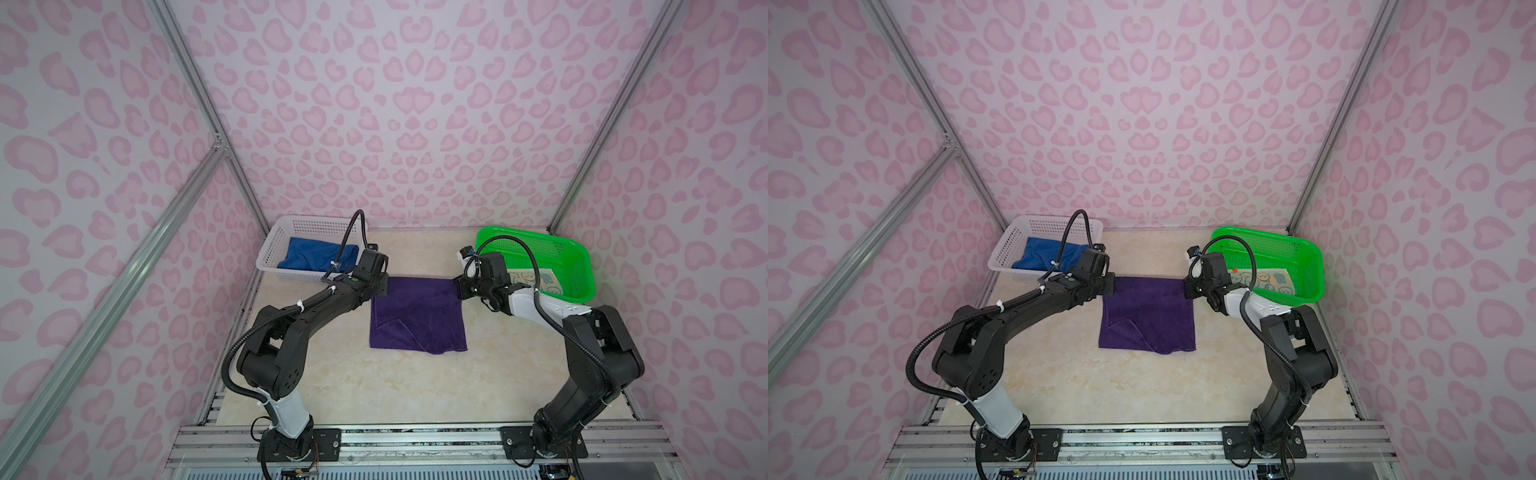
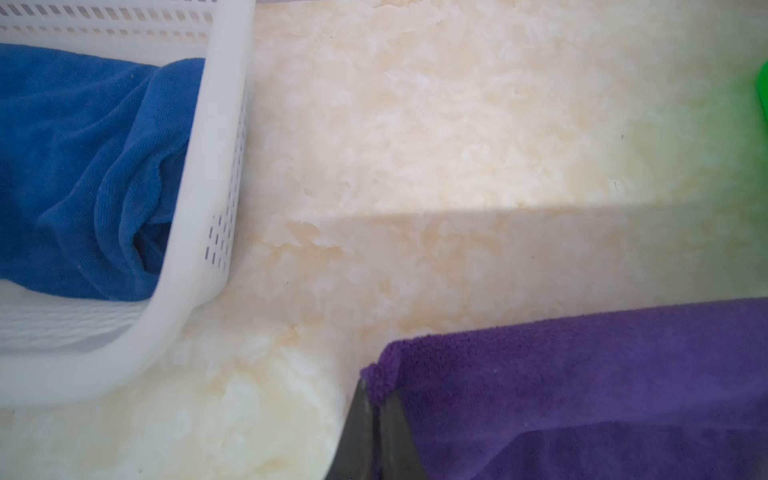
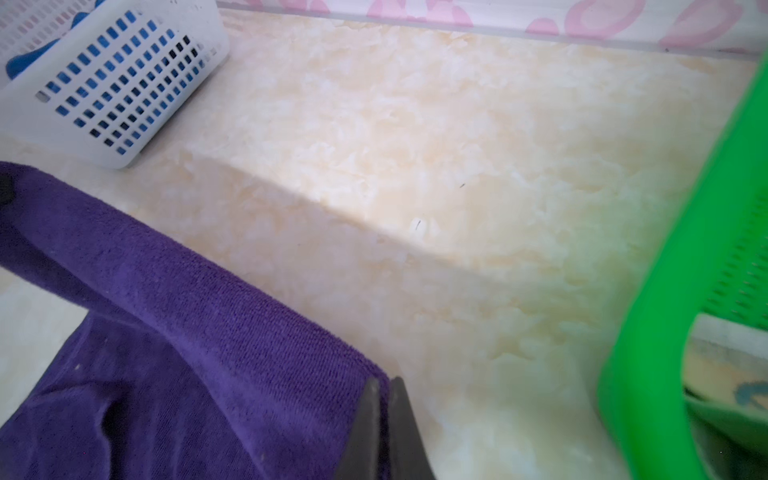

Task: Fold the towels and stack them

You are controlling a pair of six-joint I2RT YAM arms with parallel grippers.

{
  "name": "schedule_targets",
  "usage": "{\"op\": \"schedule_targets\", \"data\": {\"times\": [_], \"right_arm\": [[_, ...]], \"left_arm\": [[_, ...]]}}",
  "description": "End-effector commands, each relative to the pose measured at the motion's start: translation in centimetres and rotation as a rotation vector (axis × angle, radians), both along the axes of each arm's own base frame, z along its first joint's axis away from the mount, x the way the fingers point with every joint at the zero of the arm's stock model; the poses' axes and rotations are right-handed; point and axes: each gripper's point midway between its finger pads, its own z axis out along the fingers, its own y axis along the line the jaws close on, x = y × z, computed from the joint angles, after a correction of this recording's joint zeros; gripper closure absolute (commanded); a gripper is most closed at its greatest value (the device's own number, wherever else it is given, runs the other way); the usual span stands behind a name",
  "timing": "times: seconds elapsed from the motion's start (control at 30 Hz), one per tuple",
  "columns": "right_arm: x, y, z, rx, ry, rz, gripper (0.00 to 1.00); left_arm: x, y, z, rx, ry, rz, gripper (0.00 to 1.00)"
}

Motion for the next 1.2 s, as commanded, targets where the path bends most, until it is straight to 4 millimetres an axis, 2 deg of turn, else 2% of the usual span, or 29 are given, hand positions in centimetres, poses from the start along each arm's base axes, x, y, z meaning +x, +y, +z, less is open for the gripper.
{"op": "schedule_targets", "data": {"times": [0.0, 0.27, 0.43, 0.7, 0.73, 0.8, 0.83, 0.93, 1.0, 1.07, 1.17], "right_arm": [[-1.7, -0.3, 0.0, 0.016, -0.001, 0.003, 1.0], [-7.6, -1.1, -0.6, 0.026, 0.029, 0.004, 1.0], [-10.9, -1.3, -2.1, 0.004, 0.071, -0.011, 1.0], [-15.1, -2.3, -5.0, -0.011, 0.161, -0.059, 1.0], [-15.5, -2.4, -5.4, -0.009, 0.174, -0.066, 0.99], [-16.3, -2.6, -6.2, -0.003, 0.208, -0.084, 0.9], [-16.8, -2.6, -6.6, 0.003, 0.223, -0.09, 0.86], [-17.9, -2.7, -7.0, 0.025, 0.252, -0.113, 0.68], [-18.8, -3.0, -7.0, 0.02, 0.265, -0.131, 0.6], [-19.6, -3.4, -6.7, 0.005, 0.264, -0.138, 0.57], [-20.2, -3.8, -5.6, 0.0, 0.237, -0.147, 0.56]], "left_arm": [[-1.4, -0.1, 0.7, -0.008, -0.019, -0.006, 0.98], [-6.2, 0.0, 0.0, 0.002, 0.018, -0.014, 0.98], [-8.9, 0.2, -1.4, 0.023, 0.063, -0.009, 0.98], [-12.2, 0.7, -3.2, 0.062, 0.102, 0.003, 0.98], [-12.6, 0.7, -3.8, 0.061, 0.111, 0.0, 0.98], [-13.2, 0.7, -4.7, 0.06, 0.123, 0.005, 0.98], [-13.5, 0.6, -5.2, 0.057, 0.129, 0.0, 0.94], [-14.4, 0.9, -6.6, 0.067, 0.153, 0.012, 0.74], [-14.9, 1.1, -6.9, 0.077, 0.151, 0.016, 0.67], [-15.3, 1.2, -6.6, 0.078, 0.138, 0.016, 0.65], [-15.6, 1.3, -5.8, 0.047, 0.106, 0.021, 0.55]]}}
